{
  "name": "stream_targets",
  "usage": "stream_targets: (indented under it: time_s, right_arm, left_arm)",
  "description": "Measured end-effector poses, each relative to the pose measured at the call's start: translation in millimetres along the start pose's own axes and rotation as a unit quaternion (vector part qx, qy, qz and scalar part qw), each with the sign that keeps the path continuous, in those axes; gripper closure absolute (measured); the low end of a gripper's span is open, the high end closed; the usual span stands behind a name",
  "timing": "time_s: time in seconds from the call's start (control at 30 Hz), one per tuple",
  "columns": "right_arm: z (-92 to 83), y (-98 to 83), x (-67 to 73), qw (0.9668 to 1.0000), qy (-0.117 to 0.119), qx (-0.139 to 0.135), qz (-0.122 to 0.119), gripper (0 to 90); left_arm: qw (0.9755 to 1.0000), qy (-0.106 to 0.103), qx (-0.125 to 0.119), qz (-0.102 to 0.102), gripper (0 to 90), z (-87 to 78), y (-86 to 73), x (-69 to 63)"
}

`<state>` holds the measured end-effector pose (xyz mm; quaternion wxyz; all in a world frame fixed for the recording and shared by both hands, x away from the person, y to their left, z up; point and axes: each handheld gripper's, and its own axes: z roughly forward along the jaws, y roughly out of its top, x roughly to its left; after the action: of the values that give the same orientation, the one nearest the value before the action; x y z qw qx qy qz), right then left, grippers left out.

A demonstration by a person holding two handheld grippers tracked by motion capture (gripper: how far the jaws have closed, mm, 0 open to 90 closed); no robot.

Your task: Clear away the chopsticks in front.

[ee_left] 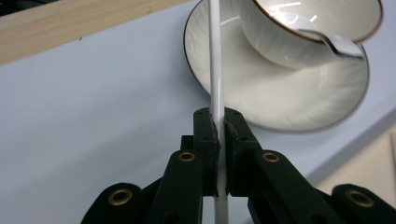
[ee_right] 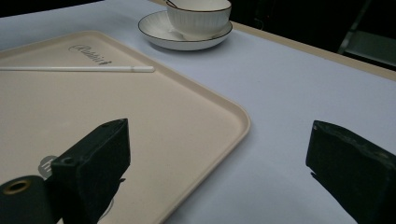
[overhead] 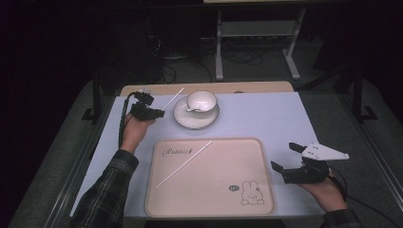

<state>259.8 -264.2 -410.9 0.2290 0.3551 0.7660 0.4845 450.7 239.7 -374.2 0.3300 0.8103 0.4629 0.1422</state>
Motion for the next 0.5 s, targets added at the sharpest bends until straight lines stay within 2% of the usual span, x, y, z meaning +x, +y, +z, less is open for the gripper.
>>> stream_targets:
  time_s: [0.07,0.3,0.37,0.4,0.5]
  right_arm:
    - [-0.3,0.1,0.1,1.0000,0.000,0.000,0.000,5.8]
    - [0.3,0.3,0.8,1.0000,-0.001,0.001,-0.001,5.8]
    - [0.3,0.5,1.1,1.0000,-0.001,0.001,-0.002,5.8]
    - [0.3,0.5,1.1,1.0000,-0.001,0.001,-0.002,5.8]
    - [0.2,0.4,1.1,1.0000,-0.001,0.001,-0.001,5.8]
  left_arm:
    - [1.0000,0.002,0.004,0.001,84.8,-7.6,-9.4,-2.3]
    - [0.9998,-0.015,0.005,-0.008,84.8,-27.2,-44.8,-13.0]
    - [0.9998,-0.018,0.001,-0.009,84.8,-37.0,-59.3,-19.7]
    - [0.9998,-0.018,0.001,-0.009,84.8,-37.0,-59.3,-19.7]
    - [0.9997,-0.024,-0.002,-0.007,84.8,-45.7,-74.9,-28.9]
